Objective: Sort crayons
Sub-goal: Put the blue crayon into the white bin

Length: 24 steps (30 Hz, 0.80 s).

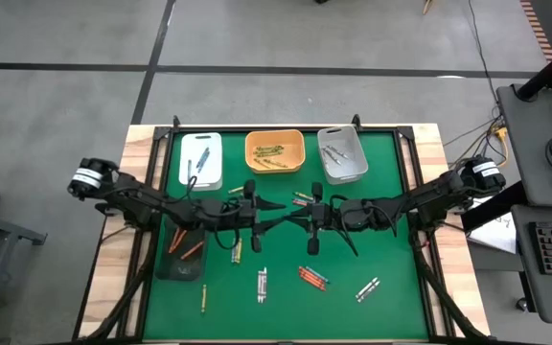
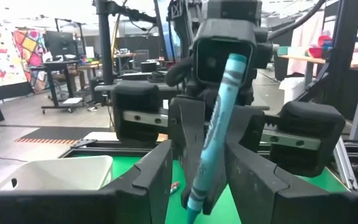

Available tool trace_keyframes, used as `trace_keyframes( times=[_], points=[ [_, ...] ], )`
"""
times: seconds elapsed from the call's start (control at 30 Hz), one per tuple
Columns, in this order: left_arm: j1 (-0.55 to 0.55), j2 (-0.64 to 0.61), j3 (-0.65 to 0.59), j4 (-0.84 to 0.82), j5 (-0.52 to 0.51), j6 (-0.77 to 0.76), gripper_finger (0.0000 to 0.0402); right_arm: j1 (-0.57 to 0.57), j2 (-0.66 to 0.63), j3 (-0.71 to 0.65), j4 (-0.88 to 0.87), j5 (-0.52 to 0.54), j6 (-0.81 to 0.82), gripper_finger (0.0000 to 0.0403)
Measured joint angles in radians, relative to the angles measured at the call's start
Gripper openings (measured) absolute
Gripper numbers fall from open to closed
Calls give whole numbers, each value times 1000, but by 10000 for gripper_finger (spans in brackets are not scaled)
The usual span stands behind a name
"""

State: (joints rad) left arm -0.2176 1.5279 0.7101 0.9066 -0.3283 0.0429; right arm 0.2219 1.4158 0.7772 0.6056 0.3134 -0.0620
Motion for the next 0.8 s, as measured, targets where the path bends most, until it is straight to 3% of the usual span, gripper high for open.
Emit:
trace_keyframes(
  times=[0.27,0.53,0.8],
  points=[
    [0,38,32,3,8,53,116,-2,0,0,-10,0,2,8],
    [0,31,31,2,5,63,10,-2,1,0,-22,-1,1,15],
    [0,12,30,-23,-6,69,5,-11,-12,11,-25,2,60,102]
  ],
)
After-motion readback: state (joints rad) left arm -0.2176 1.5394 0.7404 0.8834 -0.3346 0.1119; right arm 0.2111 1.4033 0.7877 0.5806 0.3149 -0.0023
